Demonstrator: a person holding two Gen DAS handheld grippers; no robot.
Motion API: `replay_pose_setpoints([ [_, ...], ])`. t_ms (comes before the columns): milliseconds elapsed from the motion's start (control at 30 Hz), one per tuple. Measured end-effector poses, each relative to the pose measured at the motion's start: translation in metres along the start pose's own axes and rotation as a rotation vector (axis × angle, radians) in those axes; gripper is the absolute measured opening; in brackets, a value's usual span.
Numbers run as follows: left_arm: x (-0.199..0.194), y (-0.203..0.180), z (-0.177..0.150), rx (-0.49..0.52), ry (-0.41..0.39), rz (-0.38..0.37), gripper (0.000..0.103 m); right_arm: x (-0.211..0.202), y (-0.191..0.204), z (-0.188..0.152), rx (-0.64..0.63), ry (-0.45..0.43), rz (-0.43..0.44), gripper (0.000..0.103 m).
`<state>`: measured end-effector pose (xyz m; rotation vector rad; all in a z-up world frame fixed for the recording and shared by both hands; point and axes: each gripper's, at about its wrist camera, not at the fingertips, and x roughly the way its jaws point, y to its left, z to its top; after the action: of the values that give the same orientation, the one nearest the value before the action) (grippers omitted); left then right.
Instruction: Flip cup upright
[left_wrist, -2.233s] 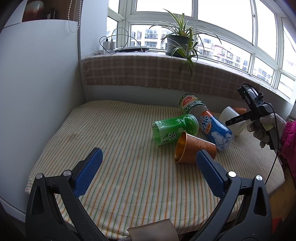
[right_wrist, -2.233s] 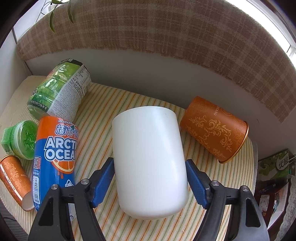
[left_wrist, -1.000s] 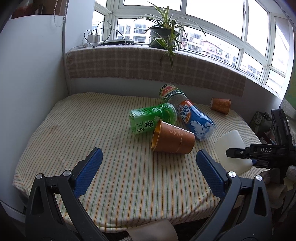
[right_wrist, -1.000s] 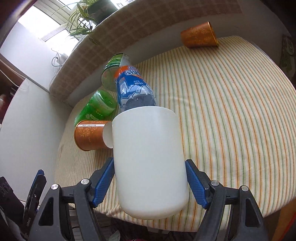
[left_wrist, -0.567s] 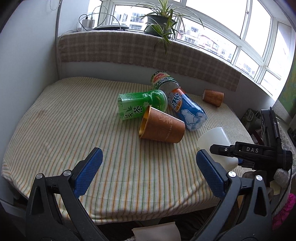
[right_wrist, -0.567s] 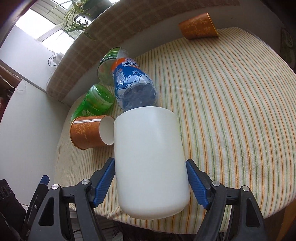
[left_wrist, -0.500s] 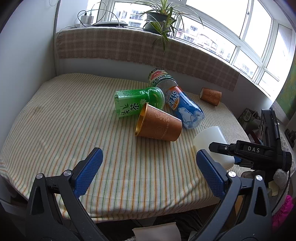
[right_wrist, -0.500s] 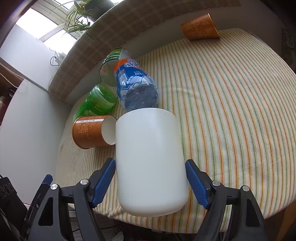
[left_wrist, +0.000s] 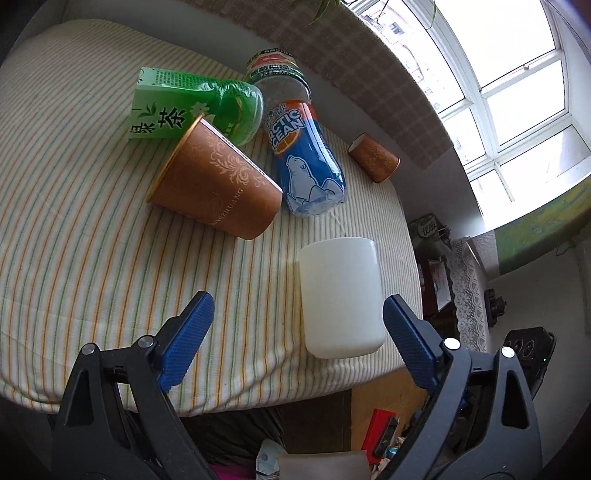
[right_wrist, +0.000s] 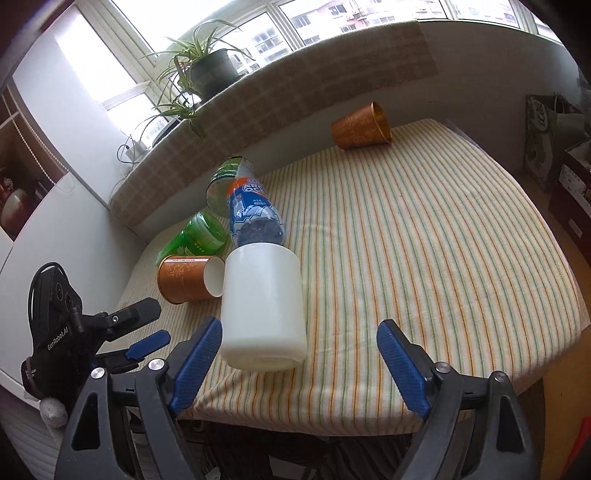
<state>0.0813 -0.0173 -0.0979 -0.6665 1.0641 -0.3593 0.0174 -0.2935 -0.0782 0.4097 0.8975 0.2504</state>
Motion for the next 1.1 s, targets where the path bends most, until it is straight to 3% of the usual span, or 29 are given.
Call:
replay_pose_setpoints([
  [100,0.019,-0.005,0.007,-0.047,0.044,-0.04,0.093,-0.01,-0.013,-0.004,0.032,-0.018,-0.015,0.088],
  [633,0.083,-0.039,0.022,-0.022,0.098,0.05,0.09,-0.025,-0.049,-0.015,0.095,-0.028,-0.034,0.088],
  [900,0.099,-0.036,0.02,-0.031,0.146,0.041,0.077,-0.021,-0.061,-0.015,0.127,-0.029,-0.059,0.088],
  [1100,0.095,-0.041,0.019,0.014,0.123,0.055,0.077,-0.019,-0.066,-0.014,0.141,-0.026,-0.074,0.088],
])
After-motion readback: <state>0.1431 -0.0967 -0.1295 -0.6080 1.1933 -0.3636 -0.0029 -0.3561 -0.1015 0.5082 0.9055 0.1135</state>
